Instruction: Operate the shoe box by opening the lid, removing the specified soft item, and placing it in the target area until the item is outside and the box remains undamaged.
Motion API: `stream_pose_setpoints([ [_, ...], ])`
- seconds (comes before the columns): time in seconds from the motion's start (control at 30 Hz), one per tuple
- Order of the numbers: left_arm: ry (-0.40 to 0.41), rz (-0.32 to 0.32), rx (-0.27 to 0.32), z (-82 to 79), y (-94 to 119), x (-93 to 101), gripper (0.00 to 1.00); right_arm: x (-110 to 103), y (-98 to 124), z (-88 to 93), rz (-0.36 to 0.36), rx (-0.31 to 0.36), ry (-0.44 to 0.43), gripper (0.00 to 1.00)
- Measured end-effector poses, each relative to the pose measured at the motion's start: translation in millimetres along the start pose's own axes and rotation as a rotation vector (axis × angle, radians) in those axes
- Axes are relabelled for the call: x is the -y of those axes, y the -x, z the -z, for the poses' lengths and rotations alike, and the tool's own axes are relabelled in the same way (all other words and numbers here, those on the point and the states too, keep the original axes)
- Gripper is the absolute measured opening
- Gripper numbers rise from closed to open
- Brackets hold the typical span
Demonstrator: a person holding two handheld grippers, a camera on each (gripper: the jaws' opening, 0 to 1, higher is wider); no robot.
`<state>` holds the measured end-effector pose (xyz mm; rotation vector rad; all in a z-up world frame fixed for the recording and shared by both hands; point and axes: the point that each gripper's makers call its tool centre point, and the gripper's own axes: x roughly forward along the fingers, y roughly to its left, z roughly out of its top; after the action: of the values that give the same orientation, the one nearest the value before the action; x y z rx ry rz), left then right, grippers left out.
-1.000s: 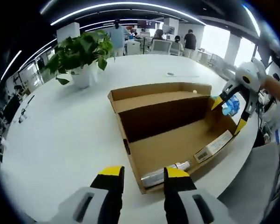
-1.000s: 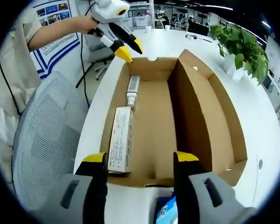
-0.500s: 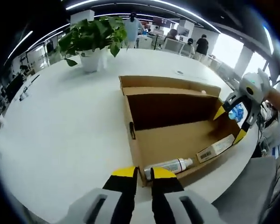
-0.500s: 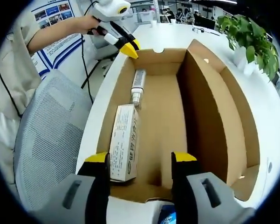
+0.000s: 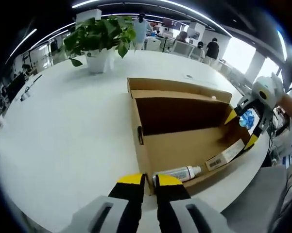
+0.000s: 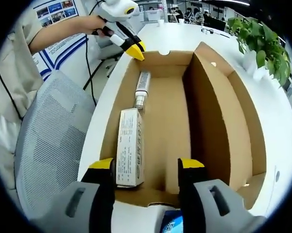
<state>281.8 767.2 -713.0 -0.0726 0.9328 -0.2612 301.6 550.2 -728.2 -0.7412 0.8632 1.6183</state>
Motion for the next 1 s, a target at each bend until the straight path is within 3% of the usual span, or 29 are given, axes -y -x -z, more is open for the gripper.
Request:
stream_pose_setpoints([
  [0.33,0.014,0.001,-0.001,0.3,0,-1.2,0.08,-13,-17,4.4,-0.027,-0.023,0.005,0.35],
  [0.5,0.018,0.000,-0.002,0.4,0,-1.3,0.08,-23,-17,3.3,-0.061,-0.010,-0.033,0.17],
  [0.8,0.025,-0.004,-0.001,0.5,0,-1.7,0.08,-20,-17,4.3,-0.003,-0.019,-0.080,0.16],
  [1.0,0.005,-0.008,-0.007,0.3,0,-1.7,0.08,-21,-14,0.9,0.011,-0.013,-0.057,0.15],
])
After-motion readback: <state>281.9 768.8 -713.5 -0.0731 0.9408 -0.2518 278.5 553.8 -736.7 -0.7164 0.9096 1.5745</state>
